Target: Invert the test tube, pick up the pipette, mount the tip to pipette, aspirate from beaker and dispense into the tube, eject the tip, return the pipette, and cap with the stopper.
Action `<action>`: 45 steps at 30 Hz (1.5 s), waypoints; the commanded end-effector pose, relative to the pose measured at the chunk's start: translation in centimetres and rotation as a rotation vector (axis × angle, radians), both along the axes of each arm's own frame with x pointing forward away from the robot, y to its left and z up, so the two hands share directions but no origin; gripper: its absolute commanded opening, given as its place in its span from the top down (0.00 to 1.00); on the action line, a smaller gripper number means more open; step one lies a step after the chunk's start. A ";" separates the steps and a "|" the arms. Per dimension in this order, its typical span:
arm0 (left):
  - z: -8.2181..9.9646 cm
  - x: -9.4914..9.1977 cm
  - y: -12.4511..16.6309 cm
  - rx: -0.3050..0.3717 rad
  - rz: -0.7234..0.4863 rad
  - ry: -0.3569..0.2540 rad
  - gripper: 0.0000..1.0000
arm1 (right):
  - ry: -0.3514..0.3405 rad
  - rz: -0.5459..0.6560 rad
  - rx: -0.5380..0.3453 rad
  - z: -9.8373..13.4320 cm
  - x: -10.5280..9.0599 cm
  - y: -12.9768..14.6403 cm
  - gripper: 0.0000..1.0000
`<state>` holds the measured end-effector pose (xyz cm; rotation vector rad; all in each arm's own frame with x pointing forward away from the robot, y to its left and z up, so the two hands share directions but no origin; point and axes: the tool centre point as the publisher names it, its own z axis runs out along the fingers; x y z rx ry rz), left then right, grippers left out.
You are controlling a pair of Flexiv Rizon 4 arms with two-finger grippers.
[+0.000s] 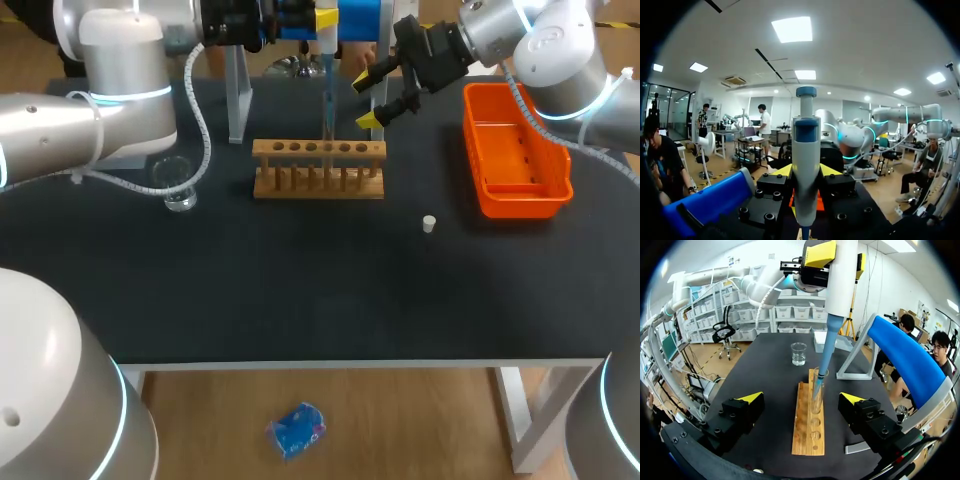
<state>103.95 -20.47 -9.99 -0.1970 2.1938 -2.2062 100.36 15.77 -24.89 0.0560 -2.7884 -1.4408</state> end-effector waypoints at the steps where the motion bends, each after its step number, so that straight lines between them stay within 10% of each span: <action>1: 0.0 0.0 -0.1 0.000 0.001 -0.001 1.00 | 0.000 0.001 -0.002 0.0 0.0 0.0 0.00; 16: 0.0 0.0 -0.1 0.000 0.001 -0.001 1.00 | -0.021 -0.002 0.057 3.0 0.4 -3.0 0.00; 33: 0.0 0.0 -0.1 0.000 0.001 -0.001 1.00 | -0.124 -0.012 0.209 14.4 0.5 -5.9 0.00; 45: 0.0 0.0 -0.1 0.000 0.001 -0.001 1.00 | -0.075 0.053 0.279 20.1 2.4 -4.0 0.00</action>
